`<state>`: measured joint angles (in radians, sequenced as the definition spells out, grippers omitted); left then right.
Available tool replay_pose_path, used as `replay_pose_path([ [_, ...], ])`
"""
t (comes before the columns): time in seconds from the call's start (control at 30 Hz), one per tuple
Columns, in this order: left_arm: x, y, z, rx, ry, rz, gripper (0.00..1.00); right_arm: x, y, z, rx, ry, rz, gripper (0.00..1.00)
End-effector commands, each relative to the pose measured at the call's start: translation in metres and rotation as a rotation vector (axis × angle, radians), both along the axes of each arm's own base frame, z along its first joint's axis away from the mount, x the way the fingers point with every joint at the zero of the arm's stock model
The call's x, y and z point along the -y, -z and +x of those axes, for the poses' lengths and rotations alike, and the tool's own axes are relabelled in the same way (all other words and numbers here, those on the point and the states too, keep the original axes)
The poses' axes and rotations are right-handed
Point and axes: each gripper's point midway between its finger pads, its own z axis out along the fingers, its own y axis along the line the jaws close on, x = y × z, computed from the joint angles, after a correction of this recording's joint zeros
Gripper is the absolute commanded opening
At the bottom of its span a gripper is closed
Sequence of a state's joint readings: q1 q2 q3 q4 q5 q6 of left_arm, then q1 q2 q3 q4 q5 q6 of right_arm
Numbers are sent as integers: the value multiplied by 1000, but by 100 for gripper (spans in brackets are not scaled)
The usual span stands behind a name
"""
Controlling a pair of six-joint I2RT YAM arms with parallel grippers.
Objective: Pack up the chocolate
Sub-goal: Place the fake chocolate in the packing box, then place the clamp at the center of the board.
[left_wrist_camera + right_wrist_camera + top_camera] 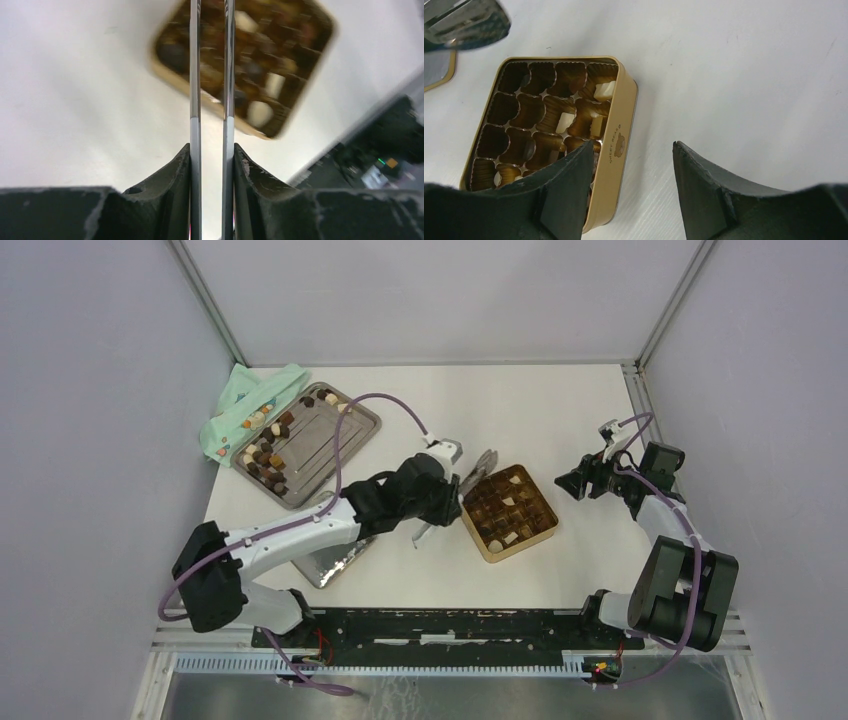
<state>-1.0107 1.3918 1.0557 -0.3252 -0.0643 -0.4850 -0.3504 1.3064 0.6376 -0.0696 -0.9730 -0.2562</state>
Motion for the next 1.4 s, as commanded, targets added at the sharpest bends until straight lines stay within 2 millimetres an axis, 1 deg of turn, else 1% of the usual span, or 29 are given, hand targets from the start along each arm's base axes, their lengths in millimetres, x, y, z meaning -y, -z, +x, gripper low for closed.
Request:
replay_pose_path([
  [0.0, -63, 16, 65, 83, -262, 67, 32, 2, -20, 9, 74, -26, -11, 65],
  [0.1, -83, 34, 96, 81, -329, 84, 34, 1, -21, 9, 78, -29, -11, 65],
  [0.3, -97, 65, 145, 93, -391, 175, 38, 1, -21, 9, 81, -31, -11, 65],
  [0.4, -105, 83, 166, 75, -425, 202, 48, 1, -21, 9, 82, -32, -11, 65],
  [0.47, -108, 98, 174, 44, -433, 224, 51, 1, -21, 9, 82, -32, -11, 65],
  [0.5, -107, 102, 176, 34, -432, 225, 54, 1, -21, 9, 82, -33, -12, 65],
  [0.57, -104, 106, 179, 20, -426, 226, 60, 1, -21, 9, 81, -34, -12, 65],
  [0.67, -106, 109, 179, 10, -439, 242, 64, 1, -21, 9, 81, -33, -11, 65],
  [0.73, -111, 102, 179, 26, -461, 249, 67, 1, -22, 9, 85, -35, -15, 65],
  [0.8, -116, 86, 179, 47, -481, 240, 70, 1, -23, 8, 92, -41, -24, 65],
  [0.87, -118, 60, 175, 78, -487, 201, 71, 3, -25, 8, 106, -43, -36, 65],
  [0.97, -125, 12, 164, 143, -505, 114, 72, 5, -31, 8, 140, -46, -71, 65],
  [1.03, -133, -16, 151, 182, -511, 56, 73, 8, -34, 7, 168, -45, -116, 65],
  [1.1, -142, -37, 134, 210, -513, 5, 73, 14, -39, 7, 205, -42, -179, 65],
  [1.13, -149, -53, 123, 236, -530, -39, 76, 16, -43, 7, 225, -37, -210, 65],
  [1.17, -156, -58, 114, 243, -545, -69, 80, 19, -46, 7, 251, -31, -245, 66],
  [1.2, -161, -63, 106, 252, -554, -99, 86, 21, -50, 7, 279, -29, -274, 67],
  [1.23, -167, -58, 95, 246, -565, -117, 94, 23, -56, 7, 309, -23, -299, 68],
  [1.27, -172, -54, 86, 235, -574, -138, 99, 24, -61, 7, 339, -19, -317, 72],
  [1.3, -174, -52, 77, 226, -569, -158, 99, 23, -68, 7, 375, -22, -336, 88],
  [1.33, -176, -46, 68, 206, -561, -169, 100, 22, -76, 6, 420, -36, -354, 98],
  [1.37, -178, -38, 60, 177, -560, -172, 100, 17, -86, 3, 477, -64, -371, 98],
])
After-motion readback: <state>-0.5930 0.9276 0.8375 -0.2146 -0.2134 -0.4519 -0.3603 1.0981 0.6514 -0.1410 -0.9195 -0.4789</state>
